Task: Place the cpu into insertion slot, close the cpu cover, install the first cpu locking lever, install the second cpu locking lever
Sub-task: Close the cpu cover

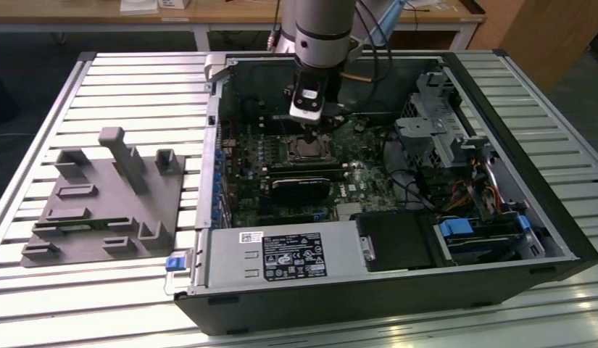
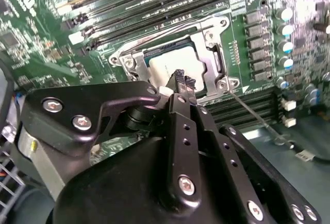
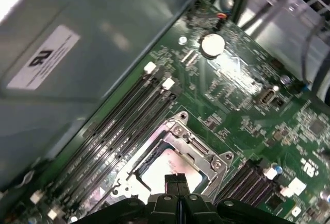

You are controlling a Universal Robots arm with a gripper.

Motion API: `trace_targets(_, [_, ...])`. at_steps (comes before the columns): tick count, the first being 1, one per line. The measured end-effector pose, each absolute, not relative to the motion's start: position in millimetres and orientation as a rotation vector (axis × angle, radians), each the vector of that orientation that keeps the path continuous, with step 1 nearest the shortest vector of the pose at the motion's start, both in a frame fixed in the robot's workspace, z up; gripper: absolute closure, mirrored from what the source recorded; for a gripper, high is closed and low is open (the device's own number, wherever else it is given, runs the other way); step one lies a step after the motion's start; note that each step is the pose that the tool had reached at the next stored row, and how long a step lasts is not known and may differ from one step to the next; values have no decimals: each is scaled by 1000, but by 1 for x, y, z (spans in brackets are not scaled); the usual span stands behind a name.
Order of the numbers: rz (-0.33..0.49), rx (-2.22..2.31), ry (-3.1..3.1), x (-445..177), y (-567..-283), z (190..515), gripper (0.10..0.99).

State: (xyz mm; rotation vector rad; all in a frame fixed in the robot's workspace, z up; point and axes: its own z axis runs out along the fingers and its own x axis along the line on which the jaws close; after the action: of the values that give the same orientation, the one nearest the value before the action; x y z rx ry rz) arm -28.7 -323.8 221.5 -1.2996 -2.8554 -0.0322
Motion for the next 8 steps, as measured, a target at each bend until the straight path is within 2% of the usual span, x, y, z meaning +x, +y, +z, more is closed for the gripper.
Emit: trace_targets(8, [-32,-1088,-2941,-29,-324,220,980])
